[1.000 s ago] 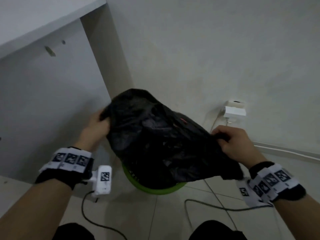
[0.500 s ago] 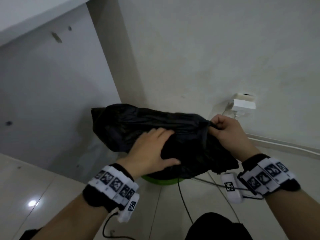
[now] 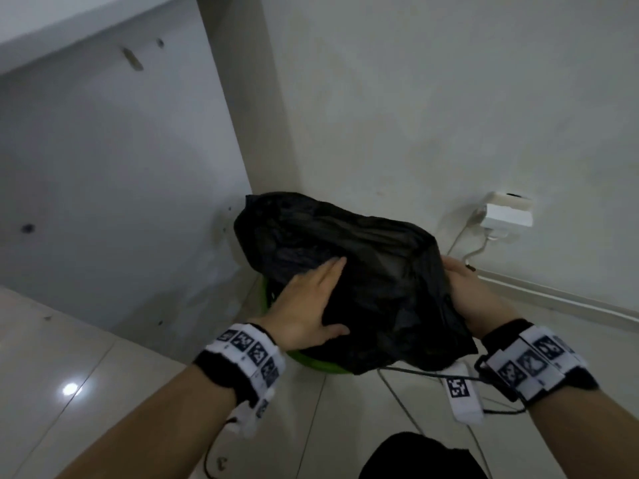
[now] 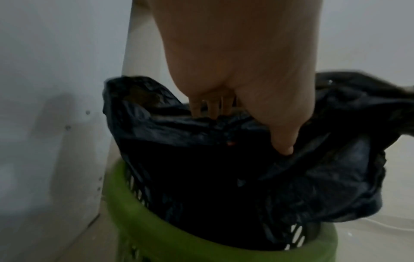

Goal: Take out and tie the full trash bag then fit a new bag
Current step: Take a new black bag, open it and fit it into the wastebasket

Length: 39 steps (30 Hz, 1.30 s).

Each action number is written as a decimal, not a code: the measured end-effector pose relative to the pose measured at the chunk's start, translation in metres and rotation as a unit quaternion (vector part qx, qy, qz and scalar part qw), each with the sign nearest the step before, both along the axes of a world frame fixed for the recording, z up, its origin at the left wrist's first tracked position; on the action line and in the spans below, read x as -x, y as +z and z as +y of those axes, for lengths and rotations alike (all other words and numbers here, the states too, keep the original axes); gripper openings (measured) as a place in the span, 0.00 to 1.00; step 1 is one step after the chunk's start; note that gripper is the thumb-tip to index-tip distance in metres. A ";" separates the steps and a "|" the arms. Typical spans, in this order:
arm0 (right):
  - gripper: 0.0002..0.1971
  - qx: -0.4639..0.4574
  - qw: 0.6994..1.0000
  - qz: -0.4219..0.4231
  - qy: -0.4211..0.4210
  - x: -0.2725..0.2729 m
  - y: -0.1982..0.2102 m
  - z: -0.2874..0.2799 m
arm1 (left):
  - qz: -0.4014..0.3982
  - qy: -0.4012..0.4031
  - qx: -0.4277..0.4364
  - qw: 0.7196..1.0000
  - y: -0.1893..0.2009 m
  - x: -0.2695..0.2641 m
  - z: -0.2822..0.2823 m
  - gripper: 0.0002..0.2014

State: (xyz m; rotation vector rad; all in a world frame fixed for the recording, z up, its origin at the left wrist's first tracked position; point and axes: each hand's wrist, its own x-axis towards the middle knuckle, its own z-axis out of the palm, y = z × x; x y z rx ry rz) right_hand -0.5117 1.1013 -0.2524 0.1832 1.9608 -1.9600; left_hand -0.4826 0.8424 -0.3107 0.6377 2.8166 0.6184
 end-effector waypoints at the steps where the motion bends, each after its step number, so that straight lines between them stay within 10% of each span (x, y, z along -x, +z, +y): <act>1: 0.30 0.009 1.000 0.004 0.023 0.001 0.002 -0.003 | -0.020 0.018 -0.005 1.000 -0.003 0.003 0.008 0.49; 4: 0.32 -0.005 1.000 -0.004 0.018 0.007 0.009 0.002 | 0.037 0.022 -0.007 0.999 -0.013 0.009 0.010 0.20; 9: 0.10 -0.092 0.983 -0.017 -0.159 0.027 -0.016 0.055 | 0.107 -0.091 -0.100 0.985 -0.007 -0.016 -0.062 0.03; 16: 0.11 -0.298 0.935 -0.194 0.002 -0.002 -0.094 0.093 | -0.050 -0.192 0.083 0.977 -0.024 -0.073 -0.129 0.23; 20: 0.11 -0.371 0.918 0.053 -0.130 0.013 -0.064 0.085 | -0.006 -0.012 -0.070 0.997 -0.007 -0.034 -0.114 0.18; 23: 0.08 -0.377 0.902 0.203 -0.054 0.018 -0.038 0.045 | 0.008 0.057 -0.052 0.997 -0.005 0.010 -0.092 0.12; 26: 0.08 -0.430 0.873 0.228 0.007 0.035 -0.068 0.016 | 0.014 0.076 0.084 0.993 -0.012 0.050 -0.078 0.14; 29: 0.22 -0.458 0.886 0.064 0.038 0.068 -0.101 0.022 | -0.008 0.105 0.118 0.987 -0.031 0.078 -0.080 0.12; 32: 0.11 -0.401 0.915 0.023 0.038 0.083 -0.111 0.031 | -0.044 0.141 0.090 0.985 -0.056 0.091 -0.092 0.26; 39: 0.16 -0.377 0.886 0.270 -0.005 0.085 -0.126 0.043 | -0.099 0.105 0.027 0.989 -0.074 0.108 -0.106 0.64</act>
